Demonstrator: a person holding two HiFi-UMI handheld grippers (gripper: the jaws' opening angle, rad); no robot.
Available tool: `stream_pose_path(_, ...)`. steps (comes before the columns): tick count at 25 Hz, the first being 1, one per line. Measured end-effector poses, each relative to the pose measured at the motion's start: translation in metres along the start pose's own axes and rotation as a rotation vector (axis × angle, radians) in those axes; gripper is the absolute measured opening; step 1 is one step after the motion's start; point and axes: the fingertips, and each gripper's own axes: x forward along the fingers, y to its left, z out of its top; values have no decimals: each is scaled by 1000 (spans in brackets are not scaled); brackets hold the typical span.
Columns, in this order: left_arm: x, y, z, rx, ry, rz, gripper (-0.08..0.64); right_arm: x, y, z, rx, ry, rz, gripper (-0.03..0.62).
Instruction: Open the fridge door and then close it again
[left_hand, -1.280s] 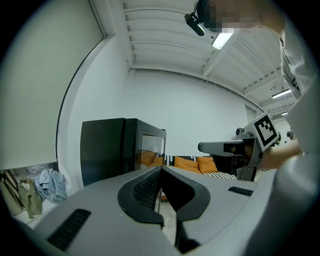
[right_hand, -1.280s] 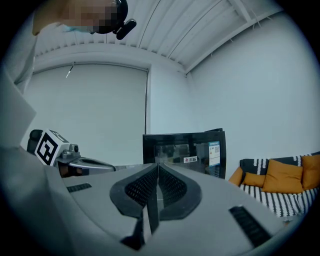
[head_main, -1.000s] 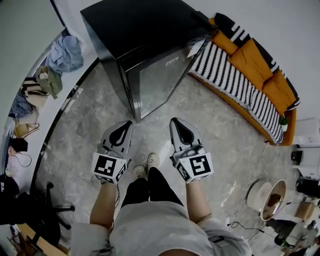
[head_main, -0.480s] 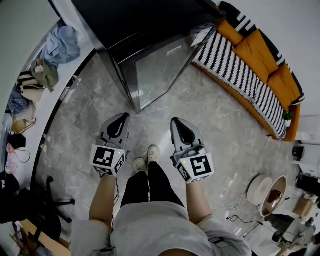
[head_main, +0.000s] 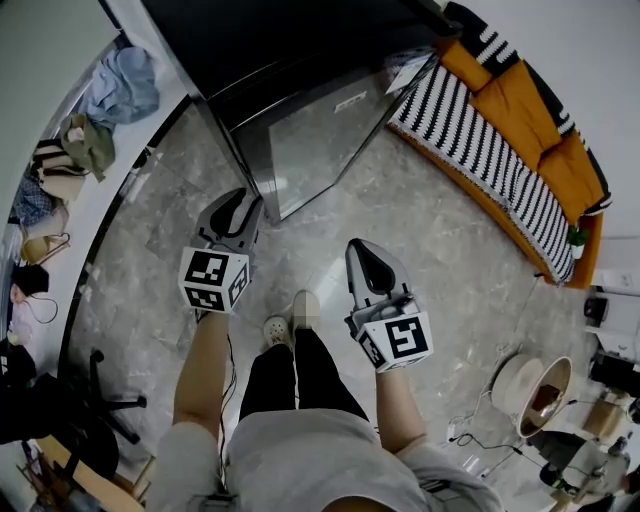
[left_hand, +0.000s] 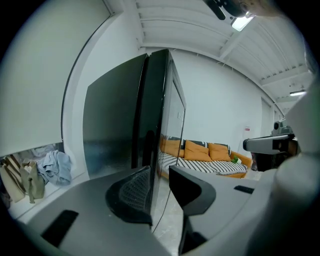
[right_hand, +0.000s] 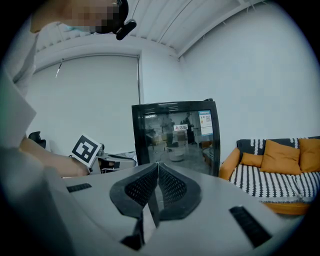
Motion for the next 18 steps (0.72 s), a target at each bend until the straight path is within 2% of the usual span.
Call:
stream_pose_path(15, 30, 0, 3, 48, 35, -14, 137, -2, -10, -5, -3, 16, 16, 17)
stream_pose_path(16, 30, 2, 3, 42, 37, -8, 129, -3, -10, -5, -2, 16, 17, 17)
stream_pose_path(17, 29, 4, 3, 42, 42, 1, 77, -4, -10, -6, -2, 16, 17, 17)
stream_pose_path(18, 29, 6, 3, 46, 49, 9, 72, -4, -10, -6, -2, 16, 17, 17)
